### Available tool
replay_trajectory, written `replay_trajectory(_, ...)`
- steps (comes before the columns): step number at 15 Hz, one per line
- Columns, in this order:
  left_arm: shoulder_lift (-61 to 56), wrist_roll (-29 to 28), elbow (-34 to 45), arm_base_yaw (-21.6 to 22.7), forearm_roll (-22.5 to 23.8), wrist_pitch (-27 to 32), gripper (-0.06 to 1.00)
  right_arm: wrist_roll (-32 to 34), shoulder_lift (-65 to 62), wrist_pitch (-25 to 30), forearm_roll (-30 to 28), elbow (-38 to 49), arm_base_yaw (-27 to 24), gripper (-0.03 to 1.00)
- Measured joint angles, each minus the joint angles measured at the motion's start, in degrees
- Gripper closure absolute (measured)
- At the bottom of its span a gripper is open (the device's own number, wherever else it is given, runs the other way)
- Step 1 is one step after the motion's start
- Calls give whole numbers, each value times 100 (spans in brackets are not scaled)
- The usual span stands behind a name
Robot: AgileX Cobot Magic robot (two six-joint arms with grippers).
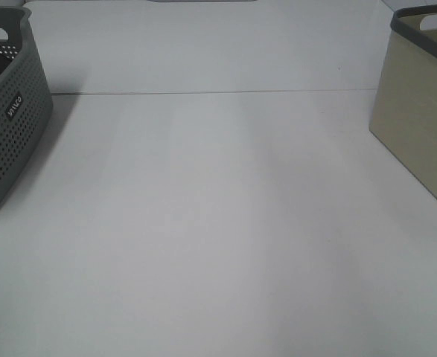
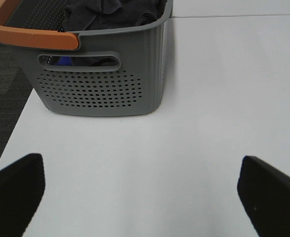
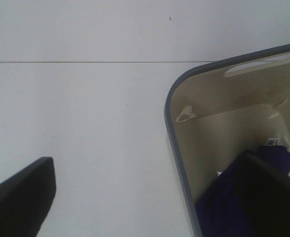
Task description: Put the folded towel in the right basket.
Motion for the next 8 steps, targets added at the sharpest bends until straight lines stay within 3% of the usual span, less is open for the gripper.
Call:
replay_trajectory(2,0,0,0,0,0,0,-5,23,-584,0,0,378,-6,2)
replay_trajectory(4,0,0,0,0,0,0,-5,-6,-1650,-23,-6,1341,-6,2)
replay_trajectory(5,0,0,0,0,0,0,-5,-80,-2584,-46,-6,2361,-6,2)
replay_trajectory(8,0,0,0,0,0,0,-5,-109,-4349,-372,-6,4360,-6,2)
